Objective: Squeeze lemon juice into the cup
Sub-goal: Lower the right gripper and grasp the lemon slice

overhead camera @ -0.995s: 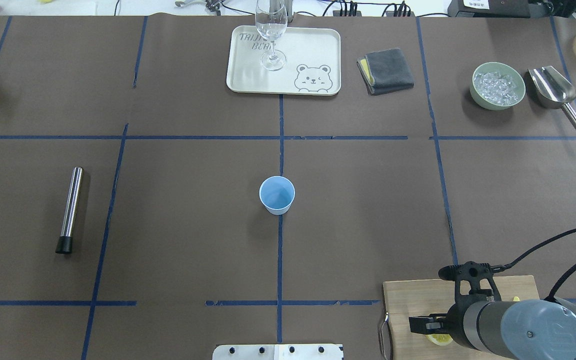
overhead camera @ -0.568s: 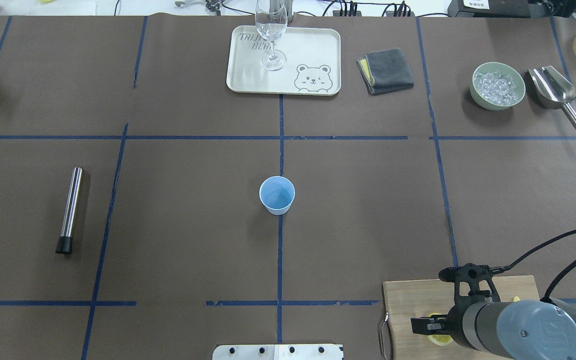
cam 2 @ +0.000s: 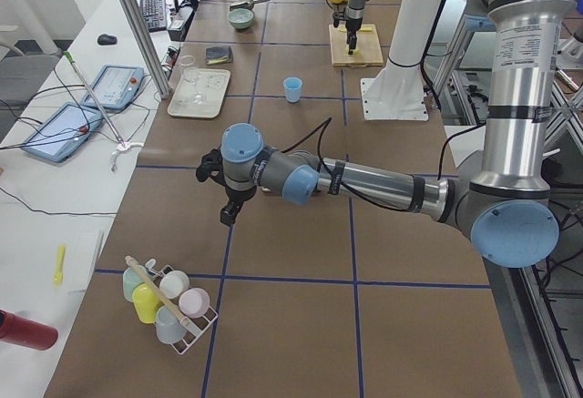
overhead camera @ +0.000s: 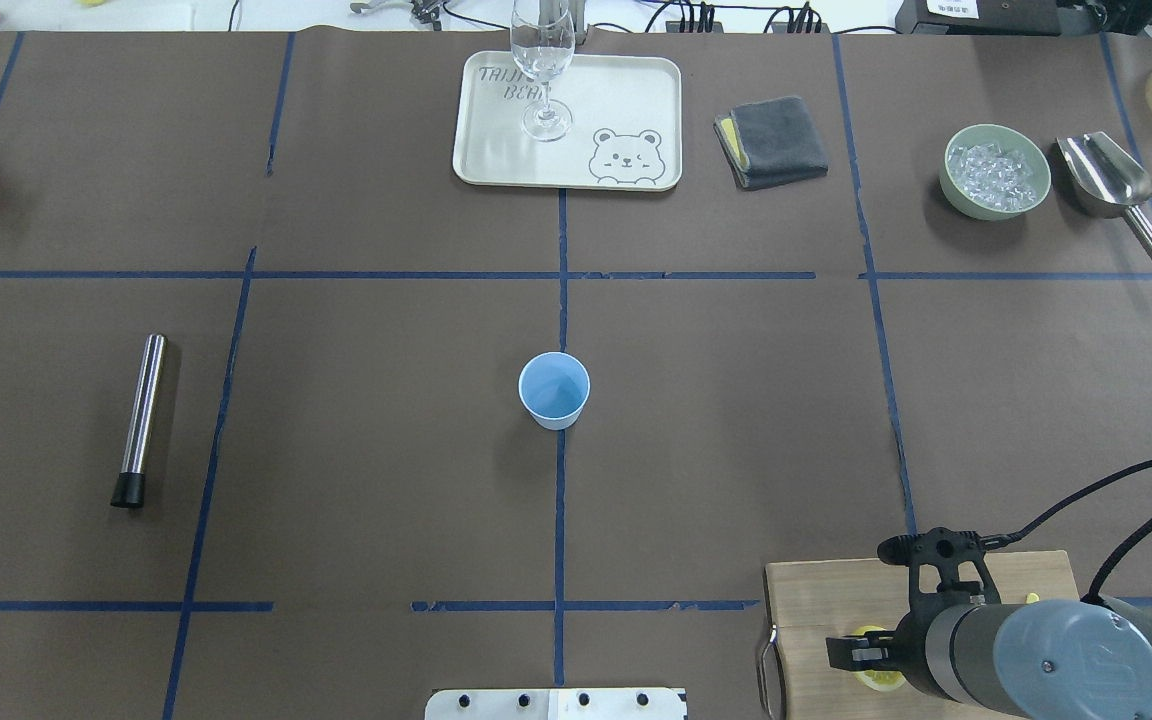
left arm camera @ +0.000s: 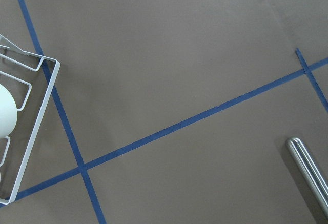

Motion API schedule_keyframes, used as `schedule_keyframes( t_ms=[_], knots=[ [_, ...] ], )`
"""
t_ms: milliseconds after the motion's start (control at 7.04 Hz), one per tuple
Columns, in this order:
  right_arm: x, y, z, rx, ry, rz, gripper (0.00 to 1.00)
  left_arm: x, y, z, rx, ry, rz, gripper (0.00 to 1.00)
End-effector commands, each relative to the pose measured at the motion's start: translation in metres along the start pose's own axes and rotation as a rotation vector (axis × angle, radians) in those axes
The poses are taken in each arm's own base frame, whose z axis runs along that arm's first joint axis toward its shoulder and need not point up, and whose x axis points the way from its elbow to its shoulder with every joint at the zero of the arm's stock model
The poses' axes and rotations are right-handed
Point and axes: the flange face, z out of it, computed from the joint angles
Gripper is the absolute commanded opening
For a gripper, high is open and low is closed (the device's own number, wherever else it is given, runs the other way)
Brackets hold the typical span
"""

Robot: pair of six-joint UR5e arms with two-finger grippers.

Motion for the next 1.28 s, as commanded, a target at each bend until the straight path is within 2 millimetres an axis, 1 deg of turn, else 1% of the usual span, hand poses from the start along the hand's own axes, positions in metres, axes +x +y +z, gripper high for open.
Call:
schedule_keyframes(
  t_ms=[0, 142, 284, 426, 568, 853, 1137],
  knots=[
    [-0.001, 0.001, -0.001, -0.006, -0.003, 0.0, 0.72, 0.0, 0.0, 0.0, 0.0, 0.0, 0.001, 1.0],
    [-0.001, 0.001, -0.003, -0.009, -0.007, 0.0, 0.59, 0.001, 0.0, -0.001, 0.002, 0.0, 0.003, 1.0],
    [-0.001, 0.001, -0.003, -0.011, -0.005, 0.0, 0.51, 0.001, -0.001, -0.001, 0.002, 0.0, 0.002, 1.0],
    [-0.002, 0.001, -0.008, -0.009, -0.014, 0.001, 0.47, 0.001, -0.001, -0.003, 0.005, -0.001, 0.001, 1.0],
    [-0.003, -0.001, -0.013, -0.006, -0.023, 0.002, 0.44, 0.001, 0.0, -0.003, 0.006, -0.001, 0.0, 1.0],
    [-0.004, -0.004, -0.022, -0.001, -0.037, 0.009, 0.43, 0.002, -0.001, -0.004, 0.007, -0.001, 0.002, 1.0],
    [-0.003, -0.017, -0.034, 0.007, -0.055, 0.032, 0.44, 0.002, 0.0, -0.005, 0.009, 0.0, 0.002, 1.0]
  ],
)
